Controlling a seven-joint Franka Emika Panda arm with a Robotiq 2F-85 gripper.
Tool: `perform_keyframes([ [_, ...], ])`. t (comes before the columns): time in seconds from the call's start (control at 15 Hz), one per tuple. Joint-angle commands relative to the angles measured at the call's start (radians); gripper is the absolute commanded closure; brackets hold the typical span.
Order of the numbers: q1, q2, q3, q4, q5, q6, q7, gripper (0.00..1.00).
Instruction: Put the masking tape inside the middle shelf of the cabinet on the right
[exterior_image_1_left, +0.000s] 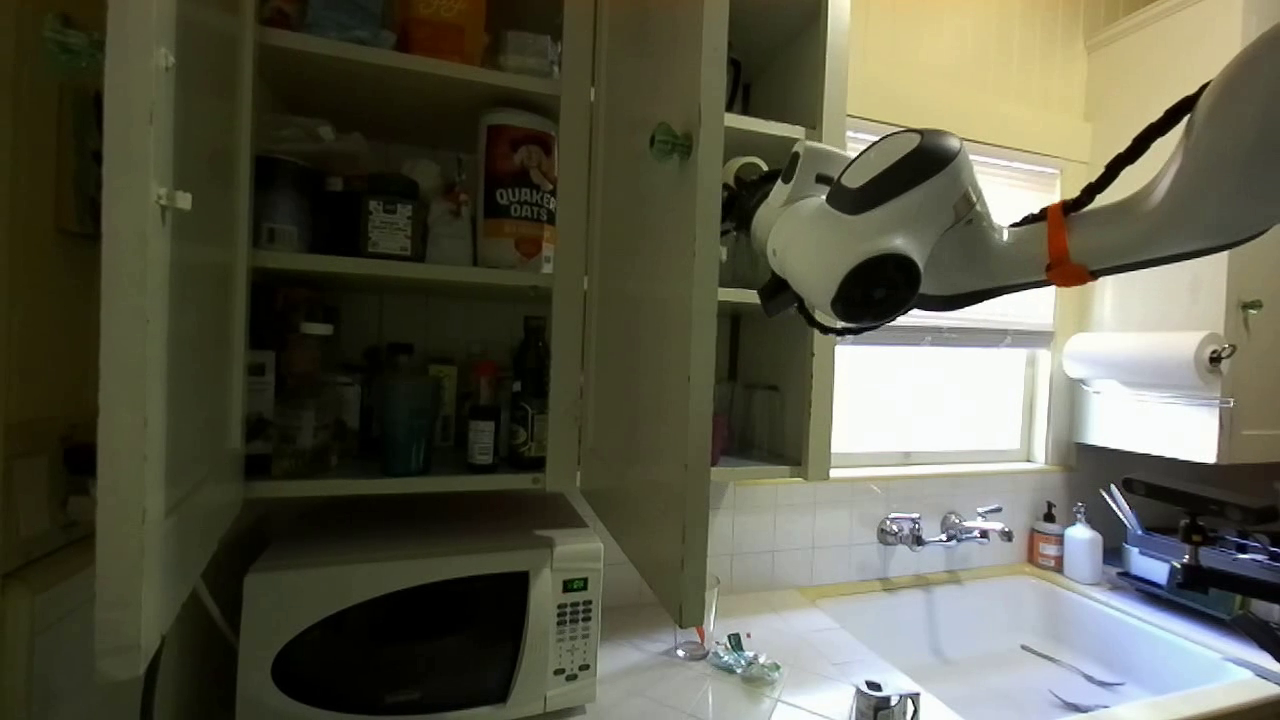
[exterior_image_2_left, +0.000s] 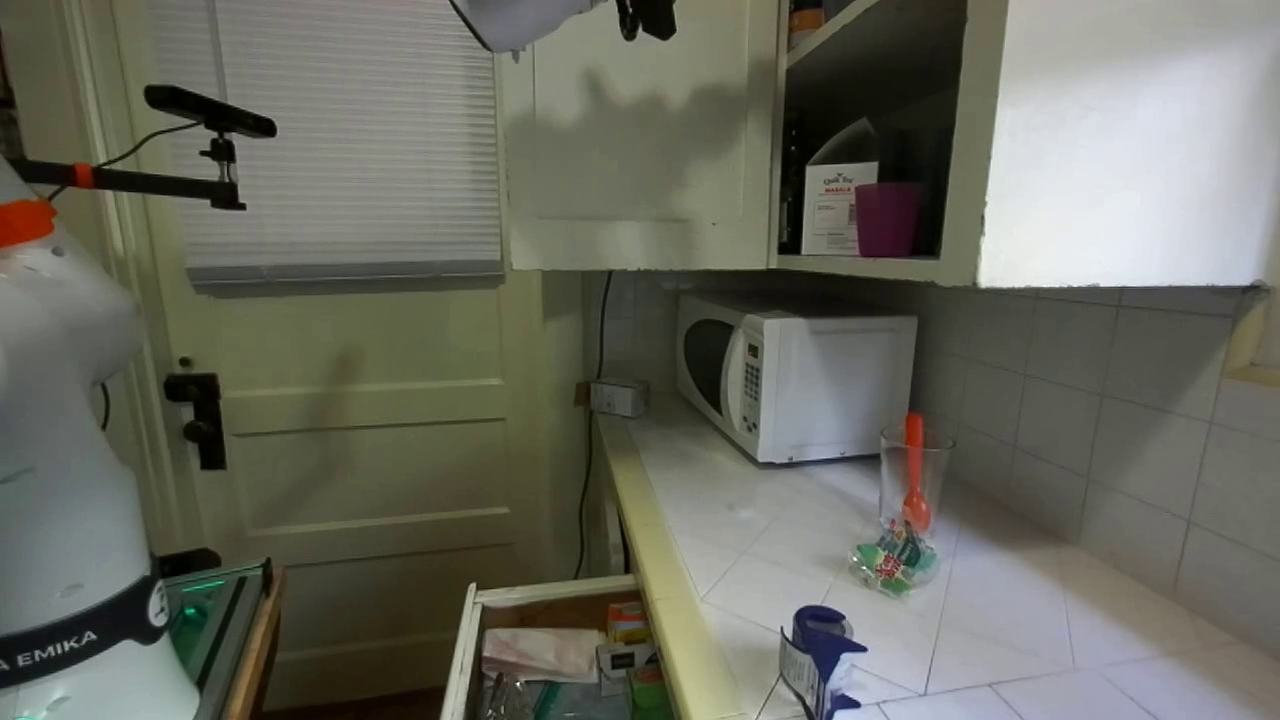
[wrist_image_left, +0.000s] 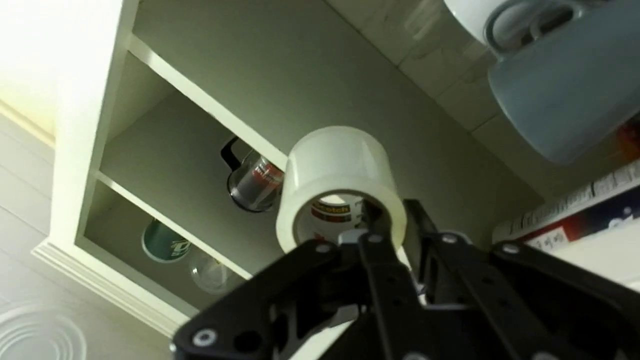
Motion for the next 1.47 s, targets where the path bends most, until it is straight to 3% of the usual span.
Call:
perform_keyframes([
  [0.0, 0.102, 0.049, -0.076, 0.071, 0.003, 0.015, 0.143, 0.96],
  [0.33, 0.097, 0.056, -0.144, 0.058, 0.020, 0.096, 0.151, 0.96],
  [0.47, 0.118, 0.059, -0.181, 0.064, -0.027, 0.200, 0.262, 0.96],
  [0.6, 0.096, 0.056, -0.166, 0.046, 0.006, 0.230, 0.122, 0.96],
  [0.67, 0.096, 0.062, -0.162, 0.056, 0.007, 0.192, 0.173, 0.85],
  [0.73, 0.096, 0.062, -0.162, 0.054, 0.007, 0.203, 0.152, 0.85],
  [0.8, 0.096, 0.063, -0.162, 0.053, 0.007, 0.205, 0.141, 0.96],
  [1.07, 0.098, 0.092, -0.217, 0.106, 0.062, 0.344, 0.267, 0.96],
  [1.4, 0.079, 0.130, -0.277, 0.193, 0.146, 0.478, 0.237, 0.96],
])
